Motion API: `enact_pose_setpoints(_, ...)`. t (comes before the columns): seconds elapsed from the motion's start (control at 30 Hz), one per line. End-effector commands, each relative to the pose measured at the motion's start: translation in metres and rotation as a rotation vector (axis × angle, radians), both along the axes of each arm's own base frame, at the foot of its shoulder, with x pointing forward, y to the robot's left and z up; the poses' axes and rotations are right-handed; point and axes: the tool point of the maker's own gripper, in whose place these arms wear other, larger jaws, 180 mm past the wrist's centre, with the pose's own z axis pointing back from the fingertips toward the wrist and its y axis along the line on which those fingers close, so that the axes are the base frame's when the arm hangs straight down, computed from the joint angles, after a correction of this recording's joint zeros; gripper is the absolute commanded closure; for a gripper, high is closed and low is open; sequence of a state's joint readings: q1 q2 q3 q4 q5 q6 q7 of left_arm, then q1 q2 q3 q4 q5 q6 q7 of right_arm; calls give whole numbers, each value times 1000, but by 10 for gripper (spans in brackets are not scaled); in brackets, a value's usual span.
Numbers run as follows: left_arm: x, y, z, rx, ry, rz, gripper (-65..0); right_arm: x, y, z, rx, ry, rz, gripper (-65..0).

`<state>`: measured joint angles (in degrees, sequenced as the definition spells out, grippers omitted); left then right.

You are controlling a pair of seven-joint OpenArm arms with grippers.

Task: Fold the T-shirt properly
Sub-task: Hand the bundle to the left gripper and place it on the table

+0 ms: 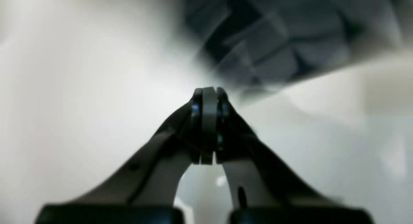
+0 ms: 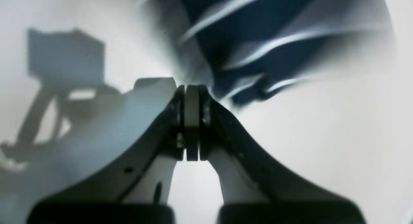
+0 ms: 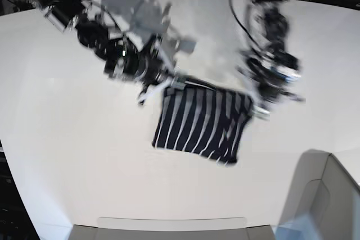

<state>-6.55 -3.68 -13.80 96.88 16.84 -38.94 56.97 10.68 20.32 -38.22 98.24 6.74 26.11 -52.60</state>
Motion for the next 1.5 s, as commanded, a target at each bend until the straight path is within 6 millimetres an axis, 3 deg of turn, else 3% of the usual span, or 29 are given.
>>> enact_pose_setpoints(0.0, 11, -12, 17, -36, -66, -29, 0, 14, -19, 8, -32, -50, -34, 0)
enact_pose_setpoints(0.1, 9, 1, 25, -5, -81, -12, 0, 9, -23, 11, 4, -37, -80, 0)
enact_pose_setpoints(0.23, -1, -4, 14, -15, -58, -24, 0, 22, -39, 19, 36, -53, -179, 0)
enact_pose_setpoints(0.37, 5, -34, 15, -94, -79, -69, 0, 37, -66, 26, 43, -76, -283, 0)
enact_pose_setpoints(0.6, 65, -74, 74, -285, -270, -136, 0, 47, -125, 37, 80, -108, -537, 0)
enact_pose_setpoints(0.7, 93, -100, 84, -392, -310, -169, 0, 39, -145, 38, 80, -111, -605, 0)
enact_pose_setpoints(0.87, 118, -152, 58, -572, -273, -206, 0, 20, -165, 37, 69, -104, -664, 0)
enact_pose_setpoints(1.03, 113, -181, 31, -658, -209, -215, 0, 9, -178, 33, 55, -90, -704, 0)
enact_pose_setpoints(1.13, 101, -199, -4, -671, -106, -246, 0, 5, -180, 30, 51, -81, -711, 0)
enact_pose_setpoints(1.2, 88, -182, -40, -650, -42, -205, 0, 5, -180, 30, 51, -81, -711, 0)
enact_pose_setpoints(1.27, 77, -158, -59, -616, -12, -172, 0, 6, -181, 31, 49, -84, -711, 0)
enact_pose_setpoints(1.33, 67, -128, -68, -561, 0, -149, 0, 6, -182, 31, 45, -85, -710, 0)
enact_pose_setpoints(1.47, 51, -57, -67, -418, -16, -115, 0, 6, -181, 31, 48, -86, -710, 0)
